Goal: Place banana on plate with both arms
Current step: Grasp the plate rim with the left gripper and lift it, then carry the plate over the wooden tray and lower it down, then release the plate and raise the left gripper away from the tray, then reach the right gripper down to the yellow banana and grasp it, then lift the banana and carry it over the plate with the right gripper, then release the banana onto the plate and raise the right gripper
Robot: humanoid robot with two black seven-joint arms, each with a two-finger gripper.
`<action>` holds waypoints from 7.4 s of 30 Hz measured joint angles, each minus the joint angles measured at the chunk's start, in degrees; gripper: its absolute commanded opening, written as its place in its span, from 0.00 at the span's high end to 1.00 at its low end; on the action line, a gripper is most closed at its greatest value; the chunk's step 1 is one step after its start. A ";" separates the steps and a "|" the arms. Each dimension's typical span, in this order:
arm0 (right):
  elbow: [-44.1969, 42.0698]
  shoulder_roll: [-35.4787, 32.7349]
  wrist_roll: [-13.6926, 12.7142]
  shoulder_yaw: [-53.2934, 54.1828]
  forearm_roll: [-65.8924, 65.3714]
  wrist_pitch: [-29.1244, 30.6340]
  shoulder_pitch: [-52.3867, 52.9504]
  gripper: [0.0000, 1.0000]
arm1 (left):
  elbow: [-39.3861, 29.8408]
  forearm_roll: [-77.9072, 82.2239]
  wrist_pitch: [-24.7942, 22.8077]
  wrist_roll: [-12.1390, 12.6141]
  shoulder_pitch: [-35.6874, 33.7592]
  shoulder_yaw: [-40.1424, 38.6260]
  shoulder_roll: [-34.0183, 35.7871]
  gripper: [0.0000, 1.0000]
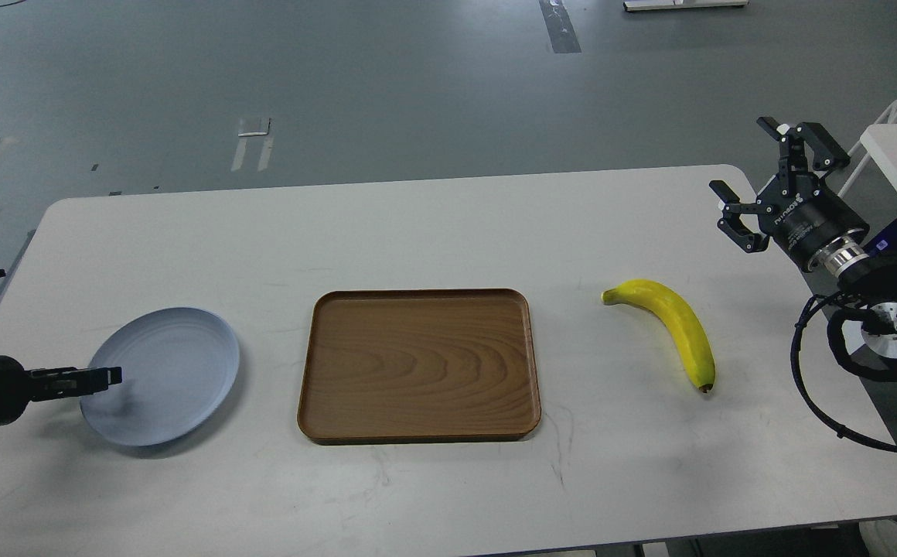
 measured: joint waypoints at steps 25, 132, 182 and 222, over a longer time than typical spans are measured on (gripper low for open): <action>-0.65 -0.27 0.00 0.00 0.00 0.00 0.00 0.00 | -0.67 -8.16 -7.99 0.00 -14.83 -0.08 -0.31 1.00; 2.29 -1.55 0.00 -36.95 -76.80 -0.01 25.28 0.00 | 12.85 -81.05 -8.67 0.00 -7.68 -18.39 -24.25 0.02; 6.24 21.53 0.00 -49.42 -72.36 -3.41 40.77 1.00 | 11.81 -81.13 -8.67 0.00 -7.93 -18.56 -21.97 0.02; -2.19 27.75 0.01 -43.03 -45.69 -1.72 39.31 0.01 | 11.81 -81.13 -8.67 0.00 -8.15 -18.36 -21.44 0.02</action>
